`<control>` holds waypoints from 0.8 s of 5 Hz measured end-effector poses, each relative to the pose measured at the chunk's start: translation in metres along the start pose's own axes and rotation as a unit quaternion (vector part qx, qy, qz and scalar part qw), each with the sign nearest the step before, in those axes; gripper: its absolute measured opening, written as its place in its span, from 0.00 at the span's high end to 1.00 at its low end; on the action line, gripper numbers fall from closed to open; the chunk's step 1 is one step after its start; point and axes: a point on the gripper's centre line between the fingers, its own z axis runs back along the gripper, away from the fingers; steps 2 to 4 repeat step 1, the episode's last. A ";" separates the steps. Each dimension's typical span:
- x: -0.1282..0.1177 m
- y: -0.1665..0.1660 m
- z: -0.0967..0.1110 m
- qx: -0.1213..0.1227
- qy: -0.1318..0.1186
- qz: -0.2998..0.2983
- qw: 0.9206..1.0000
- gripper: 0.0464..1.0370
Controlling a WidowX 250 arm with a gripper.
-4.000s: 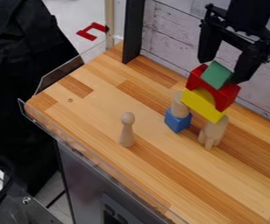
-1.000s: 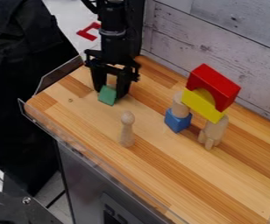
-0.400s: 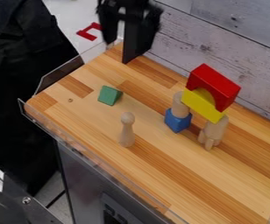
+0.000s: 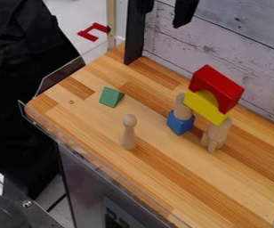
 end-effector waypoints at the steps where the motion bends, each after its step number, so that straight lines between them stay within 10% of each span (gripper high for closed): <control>1: -0.003 -0.004 -0.001 0.002 0.003 0.002 1.000 0.04; 4: -0.003 -0.004 -0.001 0.002 0.003 0.002 1.000 0.04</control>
